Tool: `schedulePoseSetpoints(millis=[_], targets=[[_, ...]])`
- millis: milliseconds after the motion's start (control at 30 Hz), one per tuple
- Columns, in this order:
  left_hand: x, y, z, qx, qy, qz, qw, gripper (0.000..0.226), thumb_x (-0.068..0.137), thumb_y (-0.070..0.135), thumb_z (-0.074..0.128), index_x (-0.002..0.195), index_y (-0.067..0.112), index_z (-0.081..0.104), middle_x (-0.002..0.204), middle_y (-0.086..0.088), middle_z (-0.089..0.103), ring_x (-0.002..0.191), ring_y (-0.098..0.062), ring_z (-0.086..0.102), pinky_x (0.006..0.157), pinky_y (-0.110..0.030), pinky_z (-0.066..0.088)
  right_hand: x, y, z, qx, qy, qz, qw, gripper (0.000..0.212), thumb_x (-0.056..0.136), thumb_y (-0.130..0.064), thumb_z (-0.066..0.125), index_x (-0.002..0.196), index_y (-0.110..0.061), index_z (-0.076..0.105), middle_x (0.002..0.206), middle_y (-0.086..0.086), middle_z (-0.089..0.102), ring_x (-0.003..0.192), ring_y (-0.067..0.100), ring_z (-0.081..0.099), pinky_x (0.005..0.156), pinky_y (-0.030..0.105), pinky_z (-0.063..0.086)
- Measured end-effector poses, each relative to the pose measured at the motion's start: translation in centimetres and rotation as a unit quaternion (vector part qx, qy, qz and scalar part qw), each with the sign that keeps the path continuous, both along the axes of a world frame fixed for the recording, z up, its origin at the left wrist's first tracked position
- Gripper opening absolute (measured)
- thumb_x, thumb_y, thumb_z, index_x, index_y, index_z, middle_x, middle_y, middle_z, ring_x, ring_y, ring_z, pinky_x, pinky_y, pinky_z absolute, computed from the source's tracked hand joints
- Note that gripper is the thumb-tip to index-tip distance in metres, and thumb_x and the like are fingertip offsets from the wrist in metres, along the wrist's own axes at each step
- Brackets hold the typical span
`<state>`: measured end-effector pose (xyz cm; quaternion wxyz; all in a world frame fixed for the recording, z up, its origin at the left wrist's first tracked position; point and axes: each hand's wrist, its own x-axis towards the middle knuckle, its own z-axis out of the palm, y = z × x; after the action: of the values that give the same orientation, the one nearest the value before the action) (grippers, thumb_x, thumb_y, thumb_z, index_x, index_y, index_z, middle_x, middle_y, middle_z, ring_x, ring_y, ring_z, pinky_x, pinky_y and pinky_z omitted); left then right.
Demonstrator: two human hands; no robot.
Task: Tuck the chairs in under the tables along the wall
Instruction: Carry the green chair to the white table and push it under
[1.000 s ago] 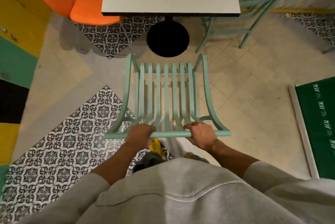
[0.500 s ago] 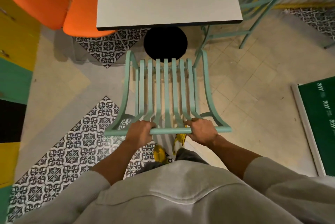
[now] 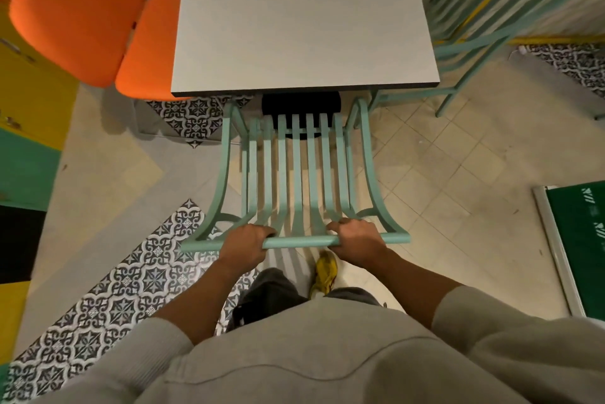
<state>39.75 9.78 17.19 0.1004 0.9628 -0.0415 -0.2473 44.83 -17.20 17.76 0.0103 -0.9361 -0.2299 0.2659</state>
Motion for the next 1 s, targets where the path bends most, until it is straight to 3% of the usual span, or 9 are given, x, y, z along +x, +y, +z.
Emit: schedulePoseSetpoints(millis=[300,600,700,800,1000], targets=[[4.4,2.2,-0.5,0.028,0.01,-0.041,0.999,0.04,0.095,0.02,0.069,0.132,0.035,0.068,0.116,0.002,0.077,0.104,-0.024,0.073,0.089,-0.038,0.059,3.4,2.1,0.4,-0.015,-0.008,-0.017,1.0,0.047,0.101,-0.058,0.062,0.142,-0.036,0.064,0.128,-0.002,0.072,0.11,0.026,0.071,0.092,0.039,0.06],[7.9,3.8,0.2,0.006,-0.001,-0.062,0.998,0.023,0.098,0.037,0.069,0.121,0.032,0.071,0.112,0.002,0.077,0.101,-0.026,0.073,0.086,-0.038,0.059,5.8,4.1,1.0,-0.032,-0.001,-0.088,0.996,0.051,0.099,-0.055,0.068,0.145,-0.033,0.06,0.132,-0.001,0.07,0.117,0.026,0.069,0.097,0.04,0.056],[8.5,3.5,0.5,-0.017,0.023,-0.075,0.997,0.03,0.096,0.048,0.072,0.121,0.03,0.072,0.114,0.001,0.077,0.103,-0.025,0.073,0.089,-0.041,0.06,5.9,4.2,1.3,-0.033,0.009,-0.113,0.993,0.053,0.097,-0.052,0.07,0.145,-0.031,0.06,0.135,0.001,0.07,0.119,0.027,0.069,0.099,0.041,0.057],[9.4,2.6,1.1,-0.031,0.043,-0.099,0.994,0.052,0.093,0.053,0.075,0.139,0.029,0.067,0.124,-0.001,0.076,0.112,-0.028,0.071,0.095,-0.042,0.058,5.7,3.7,1.6,-0.042,0.003,-0.119,0.992,0.05,0.098,-0.052,0.069,0.141,-0.027,0.062,0.129,0.002,0.071,0.114,0.028,0.07,0.095,0.042,0.058],[9.2,0.5,1.5,0.034,0.036,-0.161,0.986,0.04,0.1,0.028,0.065,0.139,0.032,0.066,0.117,-0.007,0.076,0.104,-0.03,0.073,0.091,-0.041,0.06,5.1,1.3,2.0,-0.036,-0.005,-0.108,0.994,0.035,0.105,-0.052,0.058,0.133,-0.033,0.067,0.123,-0.001,0.073,0.112,0.026,0.07,0.094,0.038,0.056]])
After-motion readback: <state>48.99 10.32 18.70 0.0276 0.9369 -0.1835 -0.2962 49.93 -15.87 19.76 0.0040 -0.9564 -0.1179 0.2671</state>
